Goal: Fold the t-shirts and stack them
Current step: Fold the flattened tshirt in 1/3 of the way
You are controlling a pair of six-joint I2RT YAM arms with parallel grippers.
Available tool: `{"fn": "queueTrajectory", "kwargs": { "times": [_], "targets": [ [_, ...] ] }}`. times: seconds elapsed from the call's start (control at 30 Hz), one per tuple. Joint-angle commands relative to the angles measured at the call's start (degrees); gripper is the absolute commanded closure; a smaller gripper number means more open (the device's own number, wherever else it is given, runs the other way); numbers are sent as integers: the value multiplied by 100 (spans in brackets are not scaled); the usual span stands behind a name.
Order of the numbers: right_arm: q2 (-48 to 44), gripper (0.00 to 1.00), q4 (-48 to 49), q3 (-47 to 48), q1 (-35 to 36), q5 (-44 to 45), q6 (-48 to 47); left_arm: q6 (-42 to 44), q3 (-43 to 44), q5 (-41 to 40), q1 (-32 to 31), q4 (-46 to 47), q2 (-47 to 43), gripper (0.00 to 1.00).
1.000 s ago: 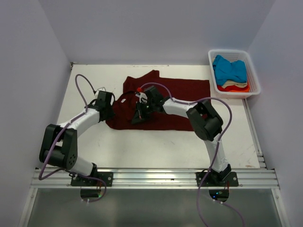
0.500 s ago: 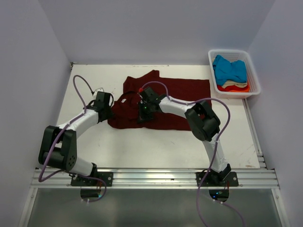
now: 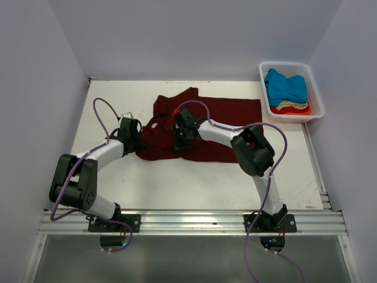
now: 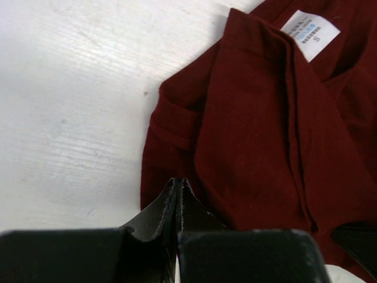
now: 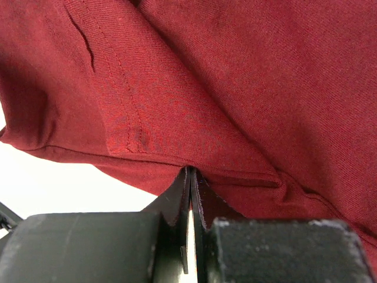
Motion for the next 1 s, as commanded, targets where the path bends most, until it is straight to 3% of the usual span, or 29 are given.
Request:
{"fn": "queueTrajectory", "kwargs": {
  "times": [0.0,0.27,0.43,0.97],
  "targets": [
    [173,100,-699,-114,-73,652,-229,-111,-66,338,32,772,123,100],
    [129,100,-717,-149,-73,661,-290,-252,-286,864,41,1545,351,100],
    [111,100,-769,-131,-73,705,-316,-278,-365,1067,41,1503,396,100],
    [243,100,-919,-52,-73,731,-273,108,-180,1516,41,-589,-465,100]
  ]
}}
